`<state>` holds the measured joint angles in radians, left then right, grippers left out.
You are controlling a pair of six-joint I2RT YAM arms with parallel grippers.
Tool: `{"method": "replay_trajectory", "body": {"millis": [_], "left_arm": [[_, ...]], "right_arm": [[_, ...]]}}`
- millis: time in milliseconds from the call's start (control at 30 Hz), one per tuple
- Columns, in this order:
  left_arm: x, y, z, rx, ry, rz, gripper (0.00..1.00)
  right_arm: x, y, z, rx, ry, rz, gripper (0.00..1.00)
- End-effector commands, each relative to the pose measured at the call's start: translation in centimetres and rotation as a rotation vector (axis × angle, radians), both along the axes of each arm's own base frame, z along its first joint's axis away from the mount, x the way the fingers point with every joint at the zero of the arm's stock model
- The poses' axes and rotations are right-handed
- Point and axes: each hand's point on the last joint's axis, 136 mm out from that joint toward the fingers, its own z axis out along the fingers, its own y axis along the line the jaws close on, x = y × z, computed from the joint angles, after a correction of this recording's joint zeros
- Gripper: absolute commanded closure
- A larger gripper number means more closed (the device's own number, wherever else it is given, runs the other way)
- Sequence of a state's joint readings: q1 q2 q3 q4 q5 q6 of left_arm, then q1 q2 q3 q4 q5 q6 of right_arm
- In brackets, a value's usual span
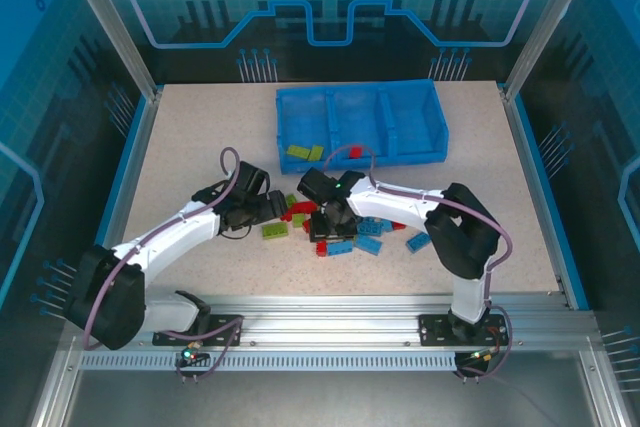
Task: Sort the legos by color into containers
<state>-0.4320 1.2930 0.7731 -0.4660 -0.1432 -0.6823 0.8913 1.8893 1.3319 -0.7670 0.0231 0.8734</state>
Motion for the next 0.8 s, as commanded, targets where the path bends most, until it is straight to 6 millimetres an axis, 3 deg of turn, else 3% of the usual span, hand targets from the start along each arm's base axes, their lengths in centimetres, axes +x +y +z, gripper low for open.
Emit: {"method": "replay_trajectory", "body": {"millis": [0, 167, 467, 667, 767], "left_arm": [[-0.5, 0.8, -0.2, 0.006, 0.005, 0.025, 0.09], [-0.5, 0.7, -0.4, 0.003, 0.01, 0.026, 0.09], [-0.7, 0.8, -0.4, 0.005, 0.011, 0.028, 0.09], [-0.6, 0.8, -0.5, 0.0, 0.012, 0.032, 0.09], [-0.7, 0.8, -0.4, 0.001, 0.011, 0.031, 0.09]], "right_arm": [[0.2, 1.3, 0.2, 0.009, -0.007, 0.026, 0.47], [-0.1, 2.1, -0.2, -0.001, 0.002, 0.06, 0.47], [-0.4, 1.5, -1.0, -0.034, 0.024, 0.052, 0.49], [-0.4, 1.5, -1.4, -0.047, 0.032, 0.051, 0.67], [0.0, 2.1, -0.1, -0.004, 0.0, 0.05, 0.74]]}}
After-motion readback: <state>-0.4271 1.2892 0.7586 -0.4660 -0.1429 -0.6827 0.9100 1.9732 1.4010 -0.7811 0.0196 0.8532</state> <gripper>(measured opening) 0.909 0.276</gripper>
